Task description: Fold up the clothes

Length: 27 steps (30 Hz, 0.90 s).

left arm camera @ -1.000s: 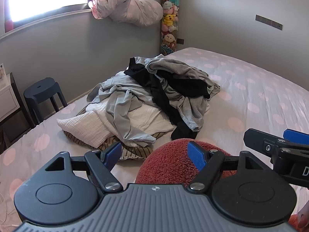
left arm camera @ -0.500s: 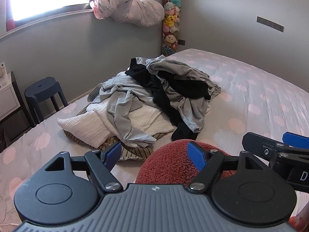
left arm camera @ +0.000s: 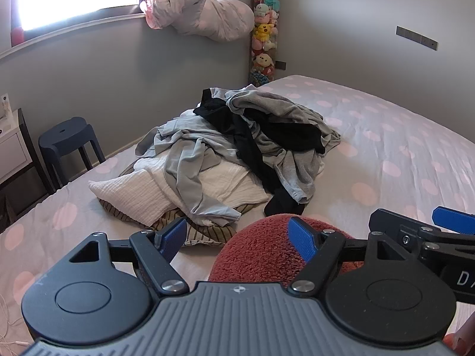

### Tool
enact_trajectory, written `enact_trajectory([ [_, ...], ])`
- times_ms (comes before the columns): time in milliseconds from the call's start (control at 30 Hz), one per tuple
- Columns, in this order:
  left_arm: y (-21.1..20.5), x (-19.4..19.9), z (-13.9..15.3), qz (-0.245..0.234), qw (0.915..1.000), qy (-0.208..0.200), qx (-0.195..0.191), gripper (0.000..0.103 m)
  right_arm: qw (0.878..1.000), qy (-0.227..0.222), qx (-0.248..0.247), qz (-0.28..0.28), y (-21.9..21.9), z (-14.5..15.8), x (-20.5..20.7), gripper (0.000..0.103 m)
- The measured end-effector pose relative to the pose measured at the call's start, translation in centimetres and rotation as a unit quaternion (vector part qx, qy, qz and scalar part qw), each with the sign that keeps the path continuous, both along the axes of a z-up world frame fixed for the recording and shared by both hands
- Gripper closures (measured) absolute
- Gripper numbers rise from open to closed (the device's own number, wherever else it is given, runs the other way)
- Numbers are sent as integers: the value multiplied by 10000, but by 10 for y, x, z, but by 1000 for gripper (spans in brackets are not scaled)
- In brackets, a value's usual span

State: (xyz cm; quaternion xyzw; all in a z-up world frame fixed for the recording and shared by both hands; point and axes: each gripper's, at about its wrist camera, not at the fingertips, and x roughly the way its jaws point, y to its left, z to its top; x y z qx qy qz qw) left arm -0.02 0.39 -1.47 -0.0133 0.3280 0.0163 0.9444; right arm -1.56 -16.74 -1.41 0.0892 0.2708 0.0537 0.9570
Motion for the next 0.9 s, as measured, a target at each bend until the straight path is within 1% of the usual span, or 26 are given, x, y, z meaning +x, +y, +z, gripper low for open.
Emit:
enact_trajectory([
  [267,3,1,0,48,10000,-23,-5,29,10000,8,7,41,1,0,2,1],
  [467,2,8,-1,47,10000,-10,28,29,9999,-25,-42,145,1,-1,12,1],
  [567,3,13,-1,27,10000,-41,-49,29,9995,-157,-115,257,1,0,19,1],
  [633,5,17,-1,-15,9999,-119,-98,29,9987,-240,-73,434,-1,1,25,1],
  [733,4,24,2,-70,9996,-255,-30,29,9970,-376,-88,675,-4,4,39,1],
  [833,4,34,5,2,9993,-359,-55,29,9945,-602,-116,845,-4,6,53,1],
  [900,7,45,6,39,9994,-321,-105,29,9933,-705,-151,901,-2,6,65,1],
])
